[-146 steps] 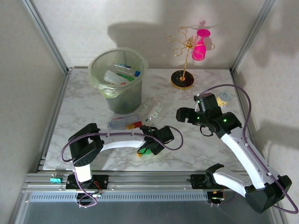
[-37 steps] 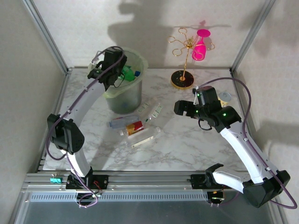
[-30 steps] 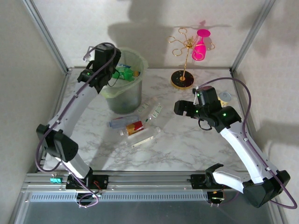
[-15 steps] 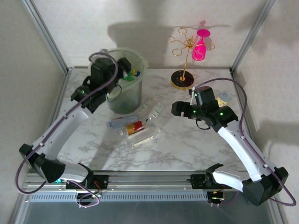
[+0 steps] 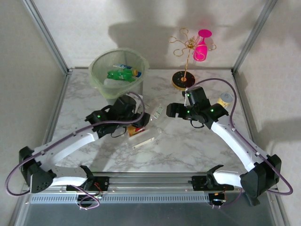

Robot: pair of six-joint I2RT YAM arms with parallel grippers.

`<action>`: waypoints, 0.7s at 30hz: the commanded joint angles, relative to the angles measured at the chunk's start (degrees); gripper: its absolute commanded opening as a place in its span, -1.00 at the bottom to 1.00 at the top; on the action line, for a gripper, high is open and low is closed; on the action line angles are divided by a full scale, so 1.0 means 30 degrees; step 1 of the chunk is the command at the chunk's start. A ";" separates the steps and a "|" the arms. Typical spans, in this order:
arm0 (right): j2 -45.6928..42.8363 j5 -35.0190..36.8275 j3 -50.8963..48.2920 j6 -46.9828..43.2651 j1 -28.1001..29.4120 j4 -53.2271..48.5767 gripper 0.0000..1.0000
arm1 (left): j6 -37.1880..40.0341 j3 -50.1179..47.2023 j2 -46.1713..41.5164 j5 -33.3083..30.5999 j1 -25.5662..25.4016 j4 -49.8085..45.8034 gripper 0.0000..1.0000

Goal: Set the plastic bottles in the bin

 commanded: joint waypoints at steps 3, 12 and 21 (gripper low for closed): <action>-0.0479 0.0607 -0.0297 -0.0027 0.0095 0.0061 0.87 | 0.1320 -0.0526 0.2435 -0.0497 -0.0706 -0.1785 0.42; -0.1719 0.1217 -0.0994 -0.0083 0.0080 -0.0422 0.90 | 0.1193 -0.0812 0.5600 -0.0518 -0.0714 -0.1047 0.50; -0.2331 0.1624 -0.1400 -0.0149 0.0036 -0.0673 0.92 | 0.1822 -0.1224 0.6832 0.0237 -0.0716 -0.0875 0.46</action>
